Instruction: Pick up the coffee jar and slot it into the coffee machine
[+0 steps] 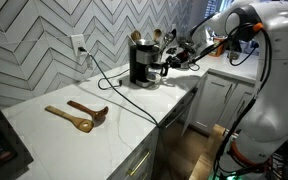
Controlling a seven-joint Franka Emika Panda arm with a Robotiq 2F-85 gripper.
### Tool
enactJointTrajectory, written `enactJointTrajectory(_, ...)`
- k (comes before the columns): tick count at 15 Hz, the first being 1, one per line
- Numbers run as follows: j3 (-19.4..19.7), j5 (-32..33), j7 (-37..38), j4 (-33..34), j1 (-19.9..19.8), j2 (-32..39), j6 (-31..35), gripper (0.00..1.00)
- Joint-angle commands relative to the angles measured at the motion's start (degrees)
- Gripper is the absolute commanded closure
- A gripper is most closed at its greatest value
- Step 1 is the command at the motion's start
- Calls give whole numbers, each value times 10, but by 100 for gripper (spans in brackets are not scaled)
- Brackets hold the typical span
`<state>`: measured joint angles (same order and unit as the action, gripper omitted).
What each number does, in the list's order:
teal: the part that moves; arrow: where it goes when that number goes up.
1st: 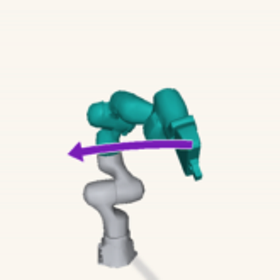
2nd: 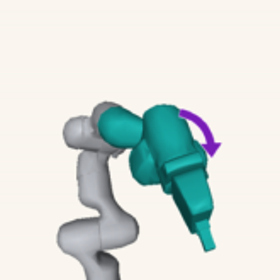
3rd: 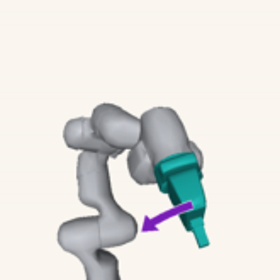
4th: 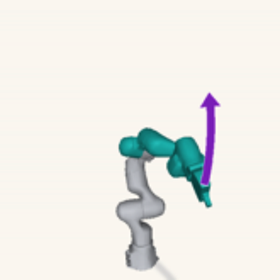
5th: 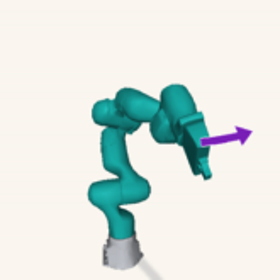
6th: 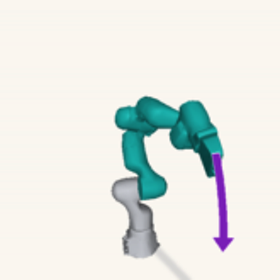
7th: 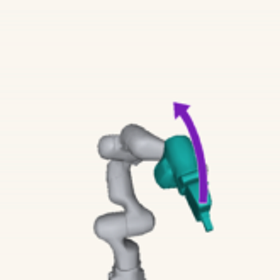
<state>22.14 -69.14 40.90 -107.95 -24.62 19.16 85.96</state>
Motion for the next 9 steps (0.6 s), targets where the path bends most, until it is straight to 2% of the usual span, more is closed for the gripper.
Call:
enactJointTrajectory(1, -6, -27, 8, 10, 4, 14, 16, 93)
enactJointTrajectory(9, -10, -40, 17, 15, 11, 20, 33, 93)
